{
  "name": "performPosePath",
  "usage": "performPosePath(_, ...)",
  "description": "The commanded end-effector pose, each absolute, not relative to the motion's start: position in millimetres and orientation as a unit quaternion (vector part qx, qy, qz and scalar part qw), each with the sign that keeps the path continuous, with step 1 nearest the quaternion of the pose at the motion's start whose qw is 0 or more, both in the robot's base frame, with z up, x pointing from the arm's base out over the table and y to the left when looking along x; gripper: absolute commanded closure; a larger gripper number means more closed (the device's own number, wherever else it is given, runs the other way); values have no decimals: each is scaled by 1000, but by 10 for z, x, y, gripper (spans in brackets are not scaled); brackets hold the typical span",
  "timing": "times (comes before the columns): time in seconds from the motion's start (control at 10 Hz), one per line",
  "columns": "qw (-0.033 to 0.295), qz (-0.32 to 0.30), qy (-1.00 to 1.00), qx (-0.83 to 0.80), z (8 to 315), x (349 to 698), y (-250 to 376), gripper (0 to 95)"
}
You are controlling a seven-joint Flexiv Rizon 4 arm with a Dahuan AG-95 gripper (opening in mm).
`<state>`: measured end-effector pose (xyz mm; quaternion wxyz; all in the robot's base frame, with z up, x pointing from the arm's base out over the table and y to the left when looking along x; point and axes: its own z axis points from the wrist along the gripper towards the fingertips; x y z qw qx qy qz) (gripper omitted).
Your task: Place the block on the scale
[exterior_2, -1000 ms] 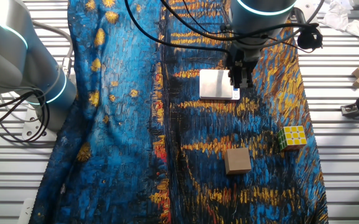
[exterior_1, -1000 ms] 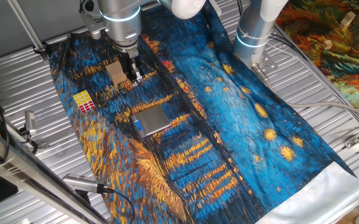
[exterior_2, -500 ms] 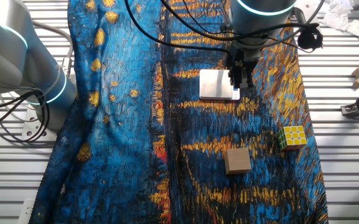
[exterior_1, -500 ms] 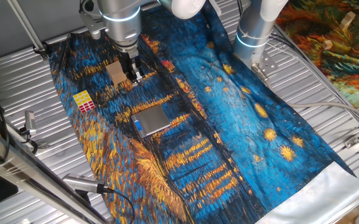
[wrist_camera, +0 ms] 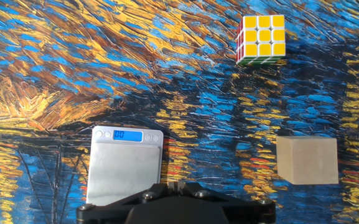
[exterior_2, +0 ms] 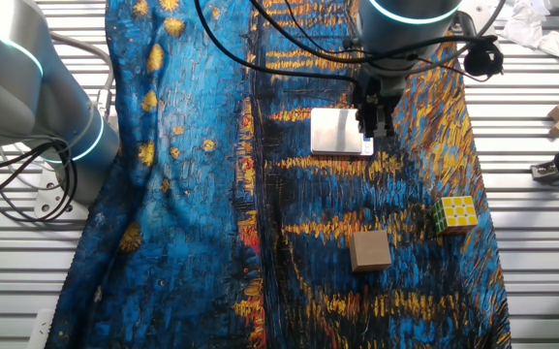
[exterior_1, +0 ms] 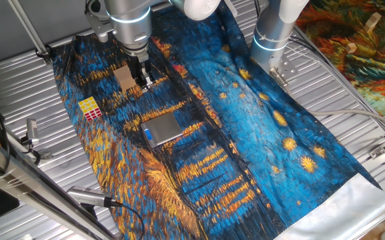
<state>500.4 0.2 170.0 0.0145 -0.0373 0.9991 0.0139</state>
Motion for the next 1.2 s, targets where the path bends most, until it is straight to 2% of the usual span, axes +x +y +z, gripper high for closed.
performPosePath(0.1,14,14,999,-37,1700,5001,2,950)
performPosePath(1.2,10,12,999,-40,1693,5003,4,950)
